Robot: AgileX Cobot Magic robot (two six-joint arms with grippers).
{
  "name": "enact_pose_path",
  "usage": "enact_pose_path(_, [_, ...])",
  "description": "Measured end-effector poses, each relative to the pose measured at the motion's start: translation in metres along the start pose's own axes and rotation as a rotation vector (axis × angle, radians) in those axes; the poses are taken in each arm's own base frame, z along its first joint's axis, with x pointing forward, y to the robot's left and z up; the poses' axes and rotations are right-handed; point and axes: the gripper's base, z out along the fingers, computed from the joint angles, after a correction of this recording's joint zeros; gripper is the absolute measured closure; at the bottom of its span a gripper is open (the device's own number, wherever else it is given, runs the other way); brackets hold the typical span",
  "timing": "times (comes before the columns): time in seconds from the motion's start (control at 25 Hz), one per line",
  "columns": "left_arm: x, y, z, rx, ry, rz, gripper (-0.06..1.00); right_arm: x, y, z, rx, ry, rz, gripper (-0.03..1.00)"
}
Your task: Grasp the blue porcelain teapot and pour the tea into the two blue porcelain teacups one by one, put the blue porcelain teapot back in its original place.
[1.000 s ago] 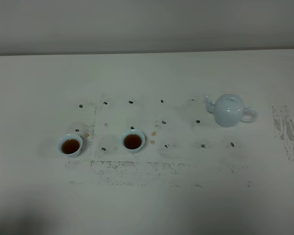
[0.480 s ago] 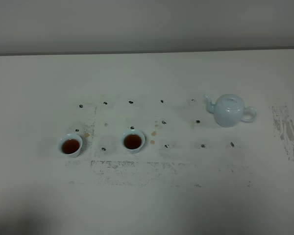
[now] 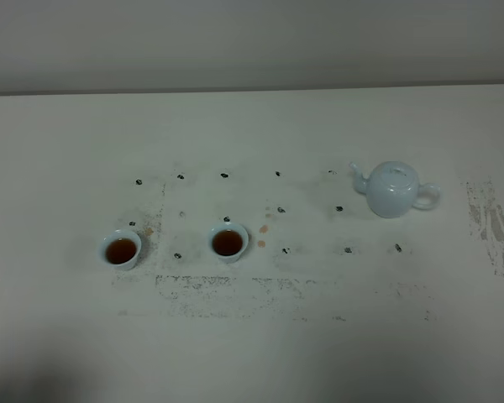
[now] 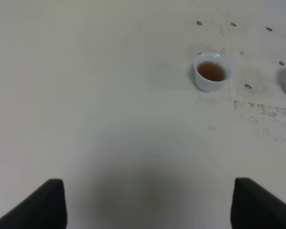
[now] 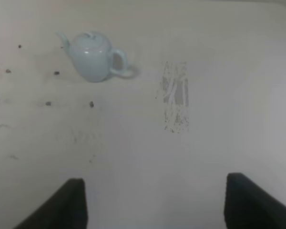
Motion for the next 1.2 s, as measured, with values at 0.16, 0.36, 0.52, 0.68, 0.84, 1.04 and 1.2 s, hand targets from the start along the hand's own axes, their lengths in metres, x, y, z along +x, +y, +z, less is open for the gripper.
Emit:
enact_pose_path(0.16, [0.0000, 0.0000, 0.0000, 0.000, 0.000, 0.000, 0.27, 0.0000, 0.0000, 0.0000, 0.000, 0.000, 0.000, 0.39])
enact_pose_path(0.36, [0.0001, 0.0001, -0.0001, 0.010, 0.001, 0.002, 0.27, 0.0000, 0.0000, 0.0000, 0.000, 0.000, 0.001, 0.39])
enact_pose_path(0.52, [0.0001, 0.0001, -0.0001, 0.013, 0.001, 0.010, 0.27, 0.0000, 0.0000, 0.0000, 0.000, 0.000, 0.004, 0.39])
enact_pose_path(0.68, [0.0001, 0.0001, -0.0001, 0.014, 0.001, 0.010, 0.27, 0.0000, 0.0000, 0.0000, 0.000, 0.000, 0.006, 0.39])
enact_pose_path(0.84, [0.0001, 0.0001, -0.0001, 0.014, 0.001, 0.010, 0.27, 0.0000, 0.0000, 0.0000, 0.000, 0.000, 0.006, 0.39])
enact_pose_path(1.04, [0.0001, 0.0001, -0.0001, 0.014, 0.001, 0.010, 0.27, 0.0000, 0.0000, 0.0000, 0.000, 0.000, 0.006, 0.39])
enact_pose_path(1.2, [0.0001, 0.0001, -0.0001, 0.014, 0.001, 0.010, 0.27, 0.0000, 0.0000, 0.0000, 0.000, 0.000, 0.007, 0.39])
